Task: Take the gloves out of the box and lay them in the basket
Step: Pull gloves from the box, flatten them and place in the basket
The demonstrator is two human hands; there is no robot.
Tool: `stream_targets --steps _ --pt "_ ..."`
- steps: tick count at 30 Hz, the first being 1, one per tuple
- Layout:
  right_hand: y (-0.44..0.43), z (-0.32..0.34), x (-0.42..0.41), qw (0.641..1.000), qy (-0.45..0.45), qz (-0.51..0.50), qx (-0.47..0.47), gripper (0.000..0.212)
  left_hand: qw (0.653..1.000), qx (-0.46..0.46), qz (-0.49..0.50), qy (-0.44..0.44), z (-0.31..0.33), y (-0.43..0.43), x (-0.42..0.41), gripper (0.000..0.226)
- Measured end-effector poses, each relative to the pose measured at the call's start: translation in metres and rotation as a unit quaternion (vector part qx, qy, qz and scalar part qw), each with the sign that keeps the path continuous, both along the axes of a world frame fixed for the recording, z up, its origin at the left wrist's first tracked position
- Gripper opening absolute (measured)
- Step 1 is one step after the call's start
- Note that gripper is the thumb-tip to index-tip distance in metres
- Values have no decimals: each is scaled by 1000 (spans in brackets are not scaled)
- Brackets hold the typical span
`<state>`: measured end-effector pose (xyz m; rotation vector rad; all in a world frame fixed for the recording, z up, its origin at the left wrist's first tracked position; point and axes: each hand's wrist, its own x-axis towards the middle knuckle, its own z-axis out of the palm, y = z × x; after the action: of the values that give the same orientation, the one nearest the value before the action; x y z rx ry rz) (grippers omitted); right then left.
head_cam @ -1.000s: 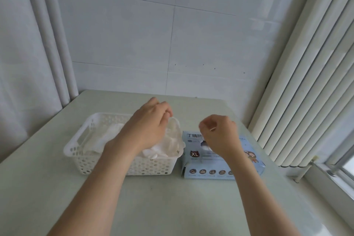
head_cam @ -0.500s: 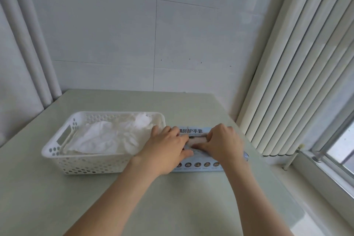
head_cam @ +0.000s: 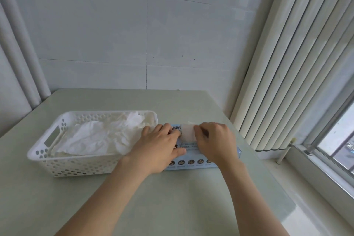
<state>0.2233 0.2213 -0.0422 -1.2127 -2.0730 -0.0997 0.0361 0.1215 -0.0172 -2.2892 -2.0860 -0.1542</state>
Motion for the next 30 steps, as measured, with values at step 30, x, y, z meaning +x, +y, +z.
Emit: stream_targets --steps 30 --pt "-52 19 -53 944 235 218 83 16 801 116 49 -586 51 -13 4 25"
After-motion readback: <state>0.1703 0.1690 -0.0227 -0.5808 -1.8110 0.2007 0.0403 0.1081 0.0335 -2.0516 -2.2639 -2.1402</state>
